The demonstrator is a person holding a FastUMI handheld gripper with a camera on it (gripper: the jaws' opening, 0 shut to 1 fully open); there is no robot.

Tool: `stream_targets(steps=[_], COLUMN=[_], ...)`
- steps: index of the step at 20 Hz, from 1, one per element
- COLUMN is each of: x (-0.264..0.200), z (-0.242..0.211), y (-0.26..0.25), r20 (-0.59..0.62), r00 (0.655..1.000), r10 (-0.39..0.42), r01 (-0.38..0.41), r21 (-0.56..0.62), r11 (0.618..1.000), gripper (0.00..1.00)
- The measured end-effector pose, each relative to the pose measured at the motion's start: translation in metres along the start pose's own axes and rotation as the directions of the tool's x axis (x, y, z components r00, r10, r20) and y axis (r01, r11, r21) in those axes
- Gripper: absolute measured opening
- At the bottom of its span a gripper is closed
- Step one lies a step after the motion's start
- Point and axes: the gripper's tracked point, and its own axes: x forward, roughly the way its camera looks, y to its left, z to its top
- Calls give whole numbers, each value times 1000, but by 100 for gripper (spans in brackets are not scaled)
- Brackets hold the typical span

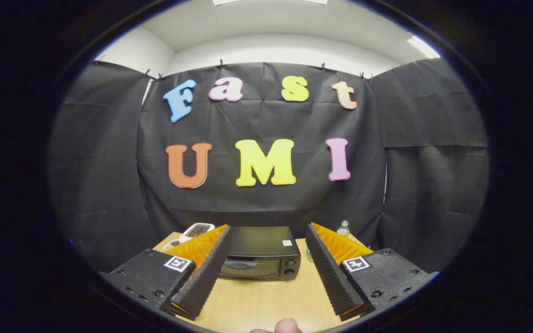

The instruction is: Open the toaster oven, put the food inside, and close the toaster oven door.

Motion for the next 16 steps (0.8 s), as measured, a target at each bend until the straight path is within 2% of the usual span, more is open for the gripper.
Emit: stream_targets(steps=[8,16], x=[9,48], z=[-17,-44], y=[-1,15], r20=[-23,-72], r00=[1000,996], r10=[11,57], r01=[-10,-55], r21=[8,29], r11=[1000,998], gripper=[100,100])
